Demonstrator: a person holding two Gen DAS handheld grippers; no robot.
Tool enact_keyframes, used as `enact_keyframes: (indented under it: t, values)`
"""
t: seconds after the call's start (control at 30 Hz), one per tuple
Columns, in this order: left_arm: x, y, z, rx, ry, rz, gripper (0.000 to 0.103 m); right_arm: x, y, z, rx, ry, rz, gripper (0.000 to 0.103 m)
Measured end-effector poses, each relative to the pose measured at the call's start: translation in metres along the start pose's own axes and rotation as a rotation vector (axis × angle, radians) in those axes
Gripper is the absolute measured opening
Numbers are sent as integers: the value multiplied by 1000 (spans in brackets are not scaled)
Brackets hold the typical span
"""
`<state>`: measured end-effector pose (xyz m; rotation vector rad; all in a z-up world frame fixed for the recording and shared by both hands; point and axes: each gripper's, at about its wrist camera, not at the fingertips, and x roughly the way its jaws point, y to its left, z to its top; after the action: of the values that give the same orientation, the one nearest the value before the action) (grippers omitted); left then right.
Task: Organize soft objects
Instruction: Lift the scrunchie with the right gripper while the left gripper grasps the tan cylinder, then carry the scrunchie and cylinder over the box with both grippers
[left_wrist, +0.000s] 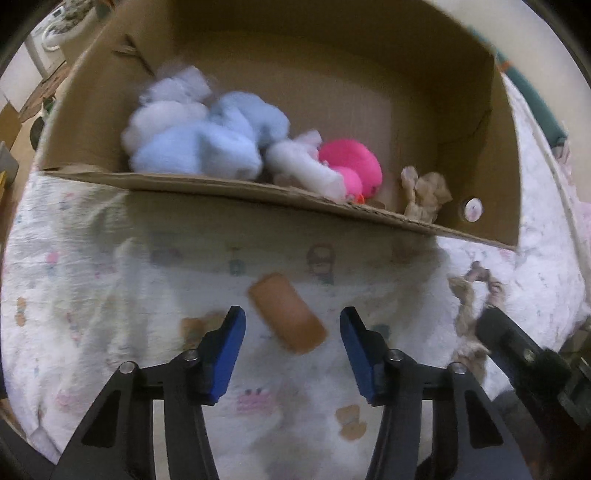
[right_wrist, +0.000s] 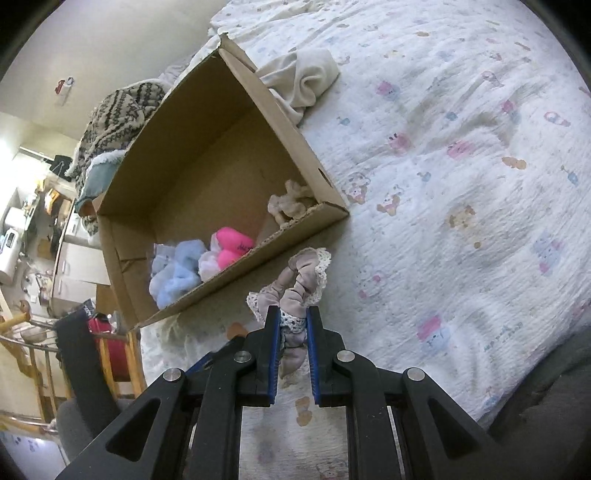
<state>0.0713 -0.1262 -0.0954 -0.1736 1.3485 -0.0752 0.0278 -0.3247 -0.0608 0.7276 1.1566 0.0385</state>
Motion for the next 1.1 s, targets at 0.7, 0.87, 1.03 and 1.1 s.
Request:
enact_keyframes:
  t: [0.7, 0.87, 1.03, 1.1]
  values:
    - [-30, 47, -3, 62, -19, 76, 4, 5, 27, -12, -119, 1, -21, 15]
    - [-56, 79, -10, 56, -69, 61, 4, 1, 36, -19, -166, -1, -21, 15]
    - [-91, 96, -13, 94, -138, 35, 4, -17, 48, -25, -207, -35, 13, 15]
    - [-112, 107, -10, 111, -175, 18, 4, -26, 52, -26, -220, -56, 32, 15]
